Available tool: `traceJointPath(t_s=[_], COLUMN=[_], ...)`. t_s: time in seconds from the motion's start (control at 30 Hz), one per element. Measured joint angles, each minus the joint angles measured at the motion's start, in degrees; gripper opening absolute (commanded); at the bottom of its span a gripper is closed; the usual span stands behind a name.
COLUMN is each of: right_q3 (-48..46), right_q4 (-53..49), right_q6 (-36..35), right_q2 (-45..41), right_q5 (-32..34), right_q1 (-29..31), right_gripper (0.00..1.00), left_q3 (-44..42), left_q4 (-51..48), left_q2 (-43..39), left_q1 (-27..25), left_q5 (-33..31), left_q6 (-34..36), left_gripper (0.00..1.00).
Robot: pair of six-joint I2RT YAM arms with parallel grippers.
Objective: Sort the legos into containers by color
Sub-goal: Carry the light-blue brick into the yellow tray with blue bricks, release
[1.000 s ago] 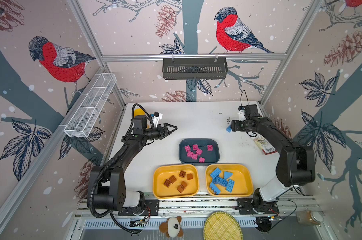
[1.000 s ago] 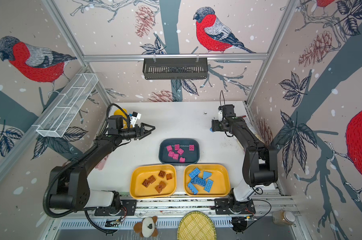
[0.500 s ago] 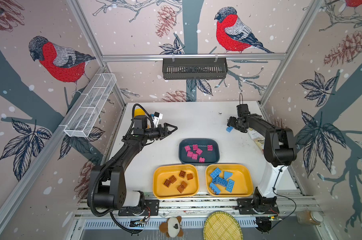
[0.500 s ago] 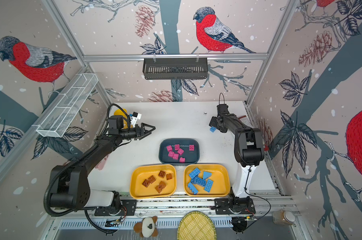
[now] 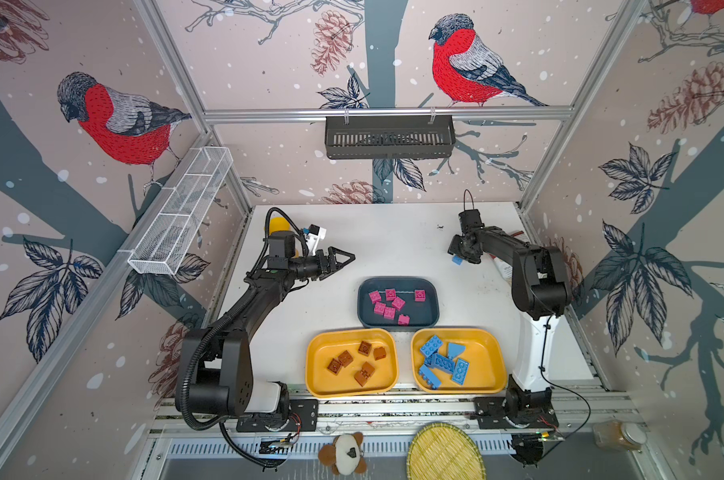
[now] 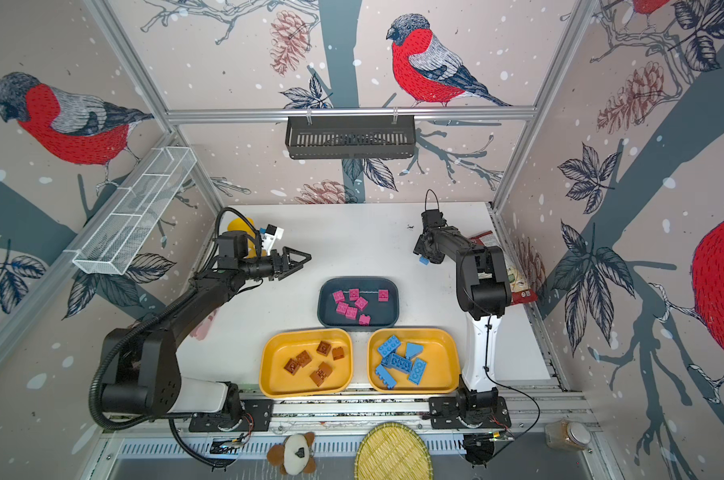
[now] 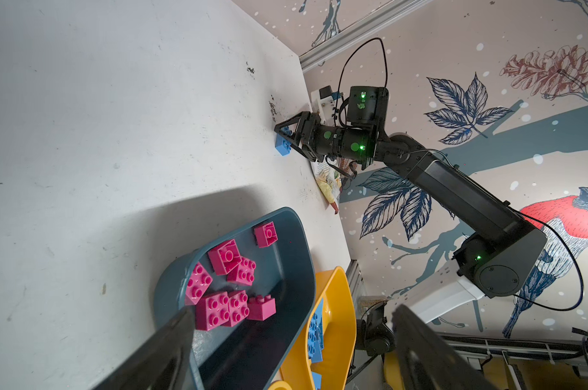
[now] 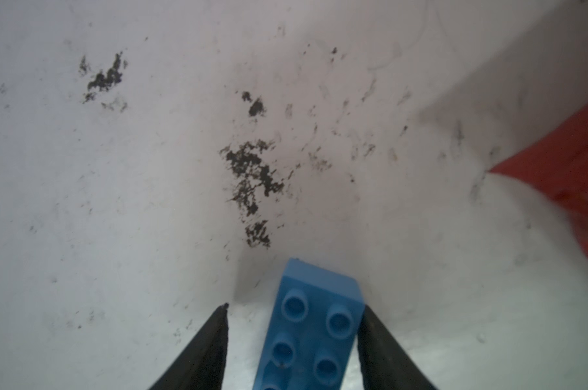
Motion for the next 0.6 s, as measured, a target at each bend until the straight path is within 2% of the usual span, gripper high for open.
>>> traceJointPath(t_s=[0.23, 0.4, 0.6], right_q3=[0.2, -0.7, -6.6], right_q4=[0.0, -2.2, -4.0], right_q6=[-0.4, -2.3, -6.7], right_q2=[0.3, -3.7, -16.8], right_q5=[2.0, 1.9, 1.5], right_q1=[1.1, 1.4, 4.1], right_gripper=[0.31, 0.28, 0.28], left_q3=[0.0, 0.0, 0.0], left_q4=[-0.1, -0.2, 0.0], left_q2=[0.1, -0.3, -0.1], left_q1=[0.0, 0.0, 0.0], left_q5=[0.0, 0.0, 0.0], left_q6=[0.0, 0.5, 0.4], left_gripper=[0.91, 0.91, 0.91])
